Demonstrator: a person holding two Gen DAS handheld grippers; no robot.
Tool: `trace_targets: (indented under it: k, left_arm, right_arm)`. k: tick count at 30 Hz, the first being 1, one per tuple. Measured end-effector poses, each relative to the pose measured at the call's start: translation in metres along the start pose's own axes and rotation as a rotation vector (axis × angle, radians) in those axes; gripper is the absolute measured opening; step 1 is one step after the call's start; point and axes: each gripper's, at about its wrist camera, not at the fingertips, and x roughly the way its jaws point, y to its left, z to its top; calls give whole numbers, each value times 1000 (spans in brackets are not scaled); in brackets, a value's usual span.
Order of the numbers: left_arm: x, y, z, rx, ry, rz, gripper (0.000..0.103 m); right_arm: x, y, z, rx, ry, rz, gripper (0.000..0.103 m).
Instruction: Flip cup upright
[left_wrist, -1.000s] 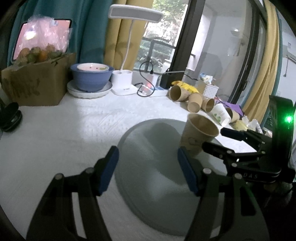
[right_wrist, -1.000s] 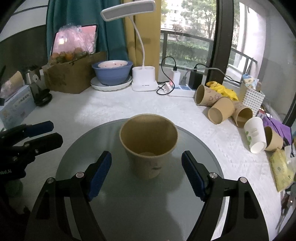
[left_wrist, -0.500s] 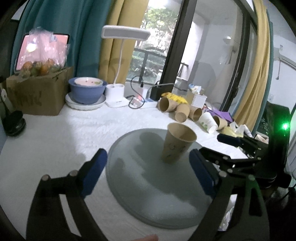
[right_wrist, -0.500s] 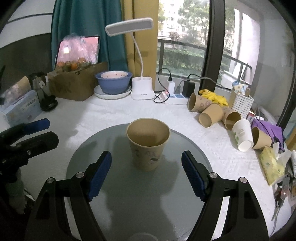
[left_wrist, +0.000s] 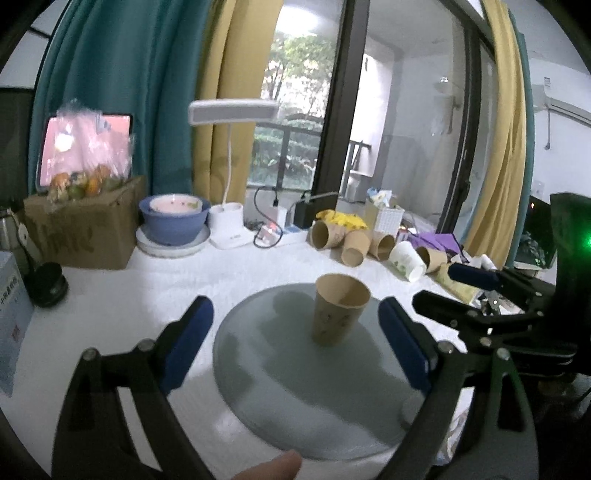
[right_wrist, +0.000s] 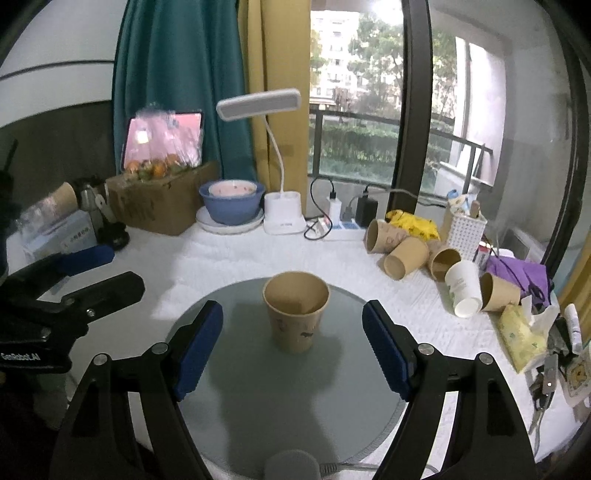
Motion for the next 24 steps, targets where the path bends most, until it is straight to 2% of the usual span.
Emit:
trace_targets:
  k: [9, 14, 24]
  left_arm:
    - [-24, -17, 17, 61, -83, 30, 92]
    - [-33, -24, 24, 95, -136, 54, 92]
    - [-36, -28, 25, 122, -146, 70, 92]
  right_arm:
    - [-36, -6, 12, 43, -66, -17, 81]
    - [-52, -17, 16, 72, -96, -57, 81]
    - [-62, -35, 13, 103, -113, -81, 81]
